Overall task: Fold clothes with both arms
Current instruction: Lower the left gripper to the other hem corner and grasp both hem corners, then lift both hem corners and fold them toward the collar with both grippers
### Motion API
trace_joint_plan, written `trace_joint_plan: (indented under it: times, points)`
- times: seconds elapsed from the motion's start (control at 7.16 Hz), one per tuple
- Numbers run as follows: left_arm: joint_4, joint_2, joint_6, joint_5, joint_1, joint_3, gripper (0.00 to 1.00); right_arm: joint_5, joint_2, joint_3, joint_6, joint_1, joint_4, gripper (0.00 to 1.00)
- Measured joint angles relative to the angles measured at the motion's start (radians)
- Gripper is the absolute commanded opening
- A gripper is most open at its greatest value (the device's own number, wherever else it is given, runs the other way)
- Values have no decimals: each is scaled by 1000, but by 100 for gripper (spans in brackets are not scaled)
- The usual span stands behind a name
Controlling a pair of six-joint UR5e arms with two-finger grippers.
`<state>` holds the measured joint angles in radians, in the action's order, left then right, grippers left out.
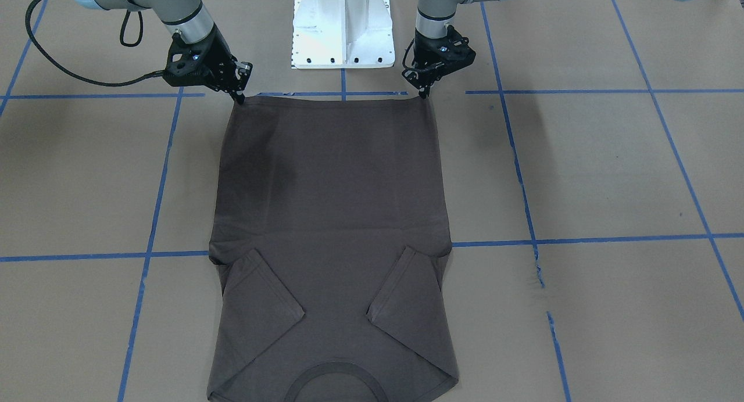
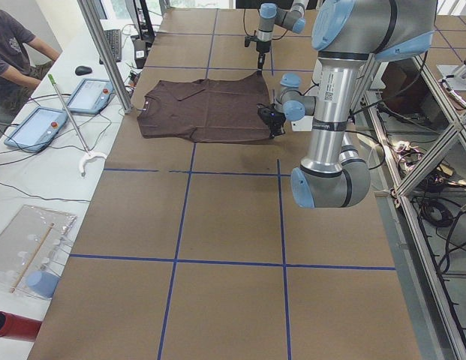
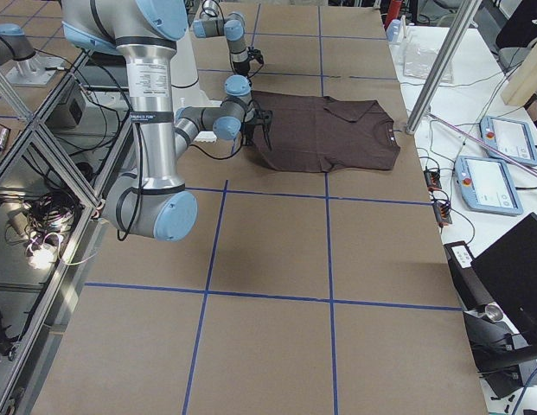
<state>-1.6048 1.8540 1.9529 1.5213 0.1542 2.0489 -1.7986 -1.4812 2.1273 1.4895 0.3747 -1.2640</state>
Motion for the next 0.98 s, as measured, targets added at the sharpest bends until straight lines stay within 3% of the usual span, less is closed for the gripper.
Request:
trace_joint_plan:
  times: [0.28, 0.56, 0.98]
  points:
    - [23, -9, -9, 2, 5, 63, 0, -40, -17, 35, 1, 16, -3, 0]
    - [146, -13, -49, 14, -20, 202, 0, -104, -63, 97, 3, 26, -5, 0]
    - [318, -12, -56, 33, -189, 414, 0, -304, -164, 224, 3, 31, -3, 0]
